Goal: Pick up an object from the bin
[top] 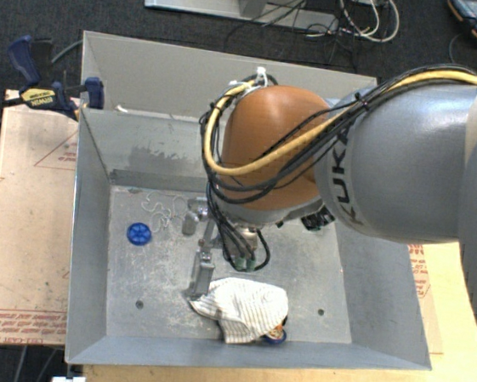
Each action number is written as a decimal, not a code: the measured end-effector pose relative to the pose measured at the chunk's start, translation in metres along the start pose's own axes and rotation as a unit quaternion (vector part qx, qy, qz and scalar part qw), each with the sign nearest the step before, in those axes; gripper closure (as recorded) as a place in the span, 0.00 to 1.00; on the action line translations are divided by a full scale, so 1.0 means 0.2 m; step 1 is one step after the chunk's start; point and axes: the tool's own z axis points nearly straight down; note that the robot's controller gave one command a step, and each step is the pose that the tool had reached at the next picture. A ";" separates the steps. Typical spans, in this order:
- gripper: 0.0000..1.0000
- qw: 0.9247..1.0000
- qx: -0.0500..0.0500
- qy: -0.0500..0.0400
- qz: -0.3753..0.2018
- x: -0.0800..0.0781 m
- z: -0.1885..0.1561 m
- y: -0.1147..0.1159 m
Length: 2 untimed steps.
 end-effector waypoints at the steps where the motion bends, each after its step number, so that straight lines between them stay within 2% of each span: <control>1: 0.00 1.000 -0.001 -0.004 0.002 -0.01 -0.02 -0.01; 2: 0.00 0.999 -0.001 -0.003 -0.052 0.03 0.36 -0.13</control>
Offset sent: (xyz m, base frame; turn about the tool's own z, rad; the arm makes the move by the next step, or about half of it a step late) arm -0.0123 -0.0392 -0.1091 -0.1531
